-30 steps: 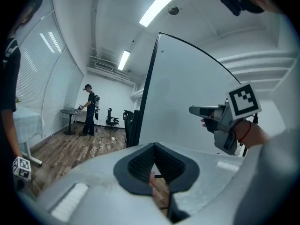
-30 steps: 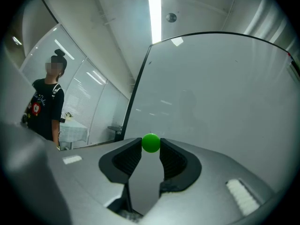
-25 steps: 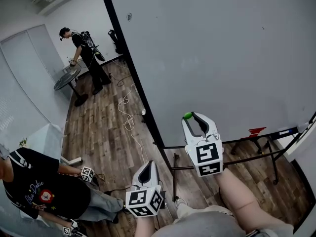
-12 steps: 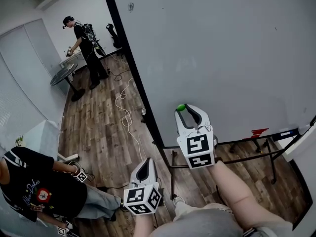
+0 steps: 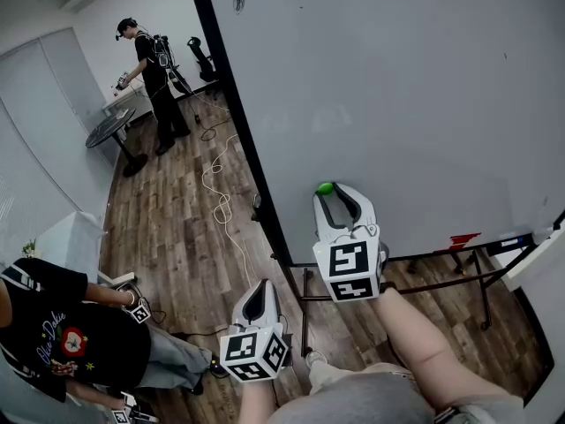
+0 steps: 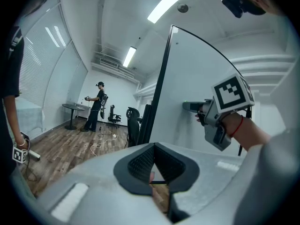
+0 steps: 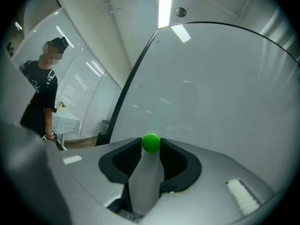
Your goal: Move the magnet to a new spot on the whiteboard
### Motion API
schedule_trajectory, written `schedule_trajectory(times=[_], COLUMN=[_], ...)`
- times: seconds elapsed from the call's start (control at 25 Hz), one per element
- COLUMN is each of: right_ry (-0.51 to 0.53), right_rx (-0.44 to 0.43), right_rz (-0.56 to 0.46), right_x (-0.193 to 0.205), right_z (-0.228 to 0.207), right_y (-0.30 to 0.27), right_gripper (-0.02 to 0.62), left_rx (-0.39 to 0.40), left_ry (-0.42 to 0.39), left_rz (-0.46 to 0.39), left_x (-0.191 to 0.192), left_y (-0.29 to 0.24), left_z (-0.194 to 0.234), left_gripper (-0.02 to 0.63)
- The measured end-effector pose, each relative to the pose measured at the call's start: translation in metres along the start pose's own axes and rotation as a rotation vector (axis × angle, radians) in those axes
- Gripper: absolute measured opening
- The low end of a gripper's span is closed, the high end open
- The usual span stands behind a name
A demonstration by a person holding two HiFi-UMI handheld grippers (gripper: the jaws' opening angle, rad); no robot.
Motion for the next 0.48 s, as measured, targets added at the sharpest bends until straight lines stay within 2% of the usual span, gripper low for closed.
schedule_trajectory(times=[0.48], right_ry=[-0.006], right_rx=[0.025], right_rz=[-0.022], right_x=[0.0002], right_z=[-0.0004], right_y=[0.0007], right_gripper=[0.125], left_rx=[-0.012], left_ry=[0.022], left_rz=[0.001], left_x=[0.0036], left_y=[0.0022], left_z=[0.0006], left_gripper=[0.004])
Point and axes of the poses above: the fingertips, and each gripper's own axes: y backward along the fingers, z to its left, x out of its underside, the point moved 4 cm from there along y, backward along the fingers, and after that the axes turned 11 degrees about x, right-handed, at the moved point
